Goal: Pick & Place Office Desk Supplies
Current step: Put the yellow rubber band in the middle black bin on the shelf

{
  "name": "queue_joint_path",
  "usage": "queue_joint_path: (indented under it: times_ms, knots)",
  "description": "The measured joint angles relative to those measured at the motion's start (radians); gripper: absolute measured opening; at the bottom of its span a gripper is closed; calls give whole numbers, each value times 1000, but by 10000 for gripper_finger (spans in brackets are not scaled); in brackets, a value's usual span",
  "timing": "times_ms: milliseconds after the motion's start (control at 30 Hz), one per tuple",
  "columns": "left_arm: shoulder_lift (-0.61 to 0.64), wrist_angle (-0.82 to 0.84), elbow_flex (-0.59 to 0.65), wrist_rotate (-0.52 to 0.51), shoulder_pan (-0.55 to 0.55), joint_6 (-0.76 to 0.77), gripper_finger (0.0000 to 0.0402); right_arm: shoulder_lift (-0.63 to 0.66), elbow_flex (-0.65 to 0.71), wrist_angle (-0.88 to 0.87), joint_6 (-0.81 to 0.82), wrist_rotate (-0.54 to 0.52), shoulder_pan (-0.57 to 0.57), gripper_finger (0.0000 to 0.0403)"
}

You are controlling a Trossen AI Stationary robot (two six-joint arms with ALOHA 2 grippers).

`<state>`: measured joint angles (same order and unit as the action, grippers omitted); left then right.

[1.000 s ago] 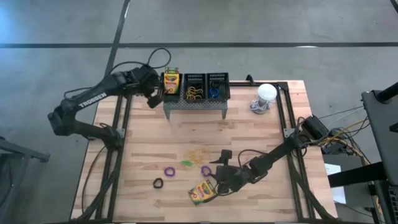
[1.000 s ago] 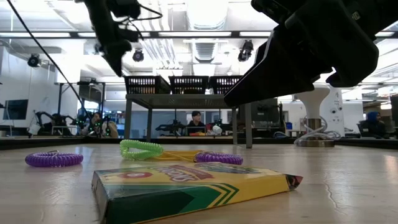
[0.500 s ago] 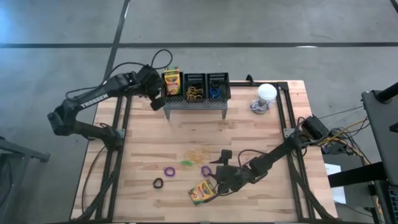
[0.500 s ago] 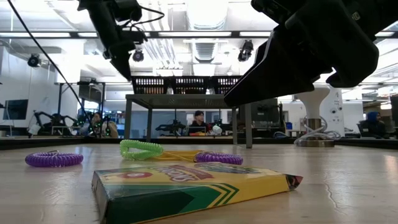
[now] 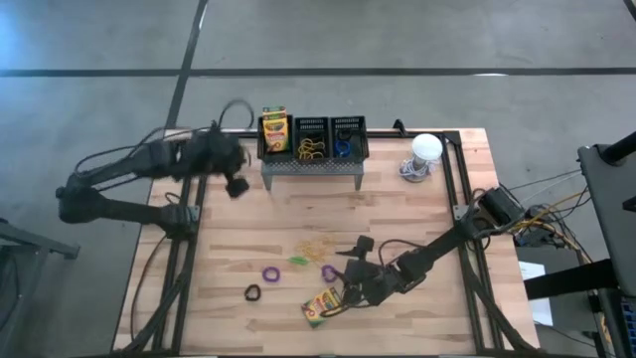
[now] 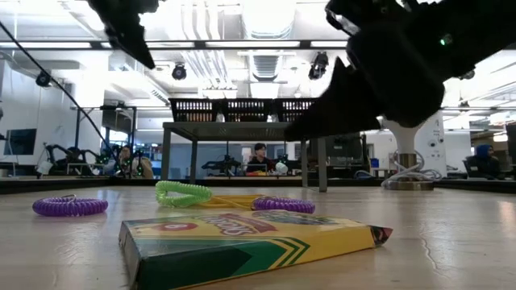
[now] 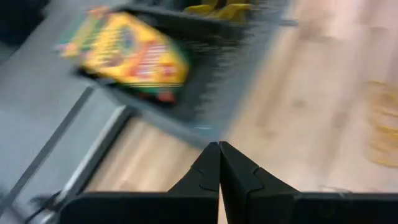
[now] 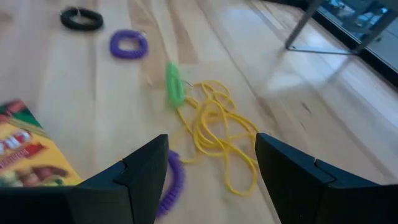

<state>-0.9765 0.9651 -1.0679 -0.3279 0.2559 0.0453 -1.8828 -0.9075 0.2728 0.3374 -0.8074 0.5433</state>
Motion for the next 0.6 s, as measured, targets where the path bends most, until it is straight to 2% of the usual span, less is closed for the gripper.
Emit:
queue_joint_path:
  times_ms: [133, 267, 400, 500, 600]
  knots:
    - [89, -126, 165, -94, -311, 148, 3, 12, 29, -4, 47, -11, -1, 237]
    - [117, -371, 356, -251, -684, 230, 3, 47, 70, 12, 144, -25, -24, 235]
    - [78, -775, 537, -379, -991, 236, 3, 46, 112, 20, 155, 153, -101, 235]
    - [17, -1098, 643, -451, -1142, 200, 3, 47, 134, 62, 118, 222, -148, 235]
    - [-65, -1310, 708, -502, -1205, 167, 3, 47, 132, 73, 53, 305, -182, 234]
